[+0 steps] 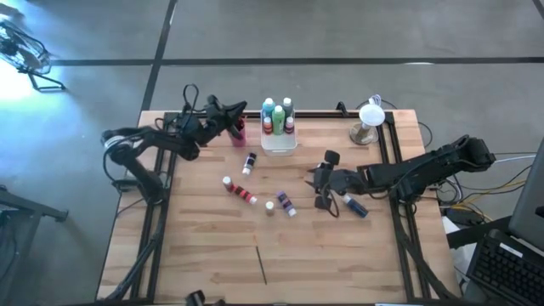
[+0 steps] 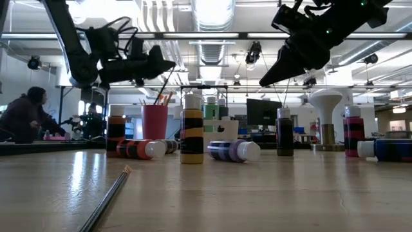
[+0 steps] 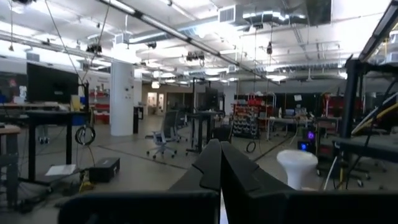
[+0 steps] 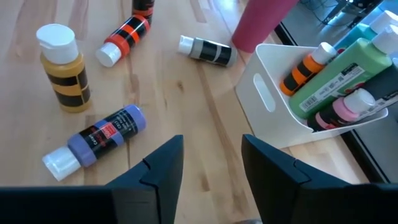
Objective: Pick & Place Paint Supplies
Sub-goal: Put the gold paint brush into the pink cup
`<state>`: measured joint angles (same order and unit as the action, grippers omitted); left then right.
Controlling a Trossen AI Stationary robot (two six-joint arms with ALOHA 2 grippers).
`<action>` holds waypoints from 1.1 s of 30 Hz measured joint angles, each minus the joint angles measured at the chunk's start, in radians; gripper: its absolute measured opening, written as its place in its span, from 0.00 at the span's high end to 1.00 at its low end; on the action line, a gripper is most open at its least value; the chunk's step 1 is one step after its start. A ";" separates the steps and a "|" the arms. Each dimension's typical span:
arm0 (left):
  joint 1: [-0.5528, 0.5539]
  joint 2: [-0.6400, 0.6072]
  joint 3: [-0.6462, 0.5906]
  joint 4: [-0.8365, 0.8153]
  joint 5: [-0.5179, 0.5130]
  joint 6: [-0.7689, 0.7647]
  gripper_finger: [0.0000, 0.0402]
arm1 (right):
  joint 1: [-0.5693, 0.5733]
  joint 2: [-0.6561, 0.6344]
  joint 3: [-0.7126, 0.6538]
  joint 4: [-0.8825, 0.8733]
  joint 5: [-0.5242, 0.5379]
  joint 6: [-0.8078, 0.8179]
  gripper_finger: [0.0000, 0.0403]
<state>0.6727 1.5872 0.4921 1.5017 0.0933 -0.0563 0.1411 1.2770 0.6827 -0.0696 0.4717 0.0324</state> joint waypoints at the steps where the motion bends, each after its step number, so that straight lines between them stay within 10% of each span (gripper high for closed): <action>1: 0.000 0.013 0.002 0.000 0.000 0.000 1.00 | -0.004 0.000 0.000 0.000 0.000 0.002 0.59; 33: 0.000 0.085 -0.006 -0.155 -0.008 0.003 0.96 | -0.011 0.000 0.000 -0.009 0.000 0.009 0.69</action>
<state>0.6727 1.6719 0.4862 1.3468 0.0857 -0.0529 0.1299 1.2770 0.6823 -0.0788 0.4717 0.0413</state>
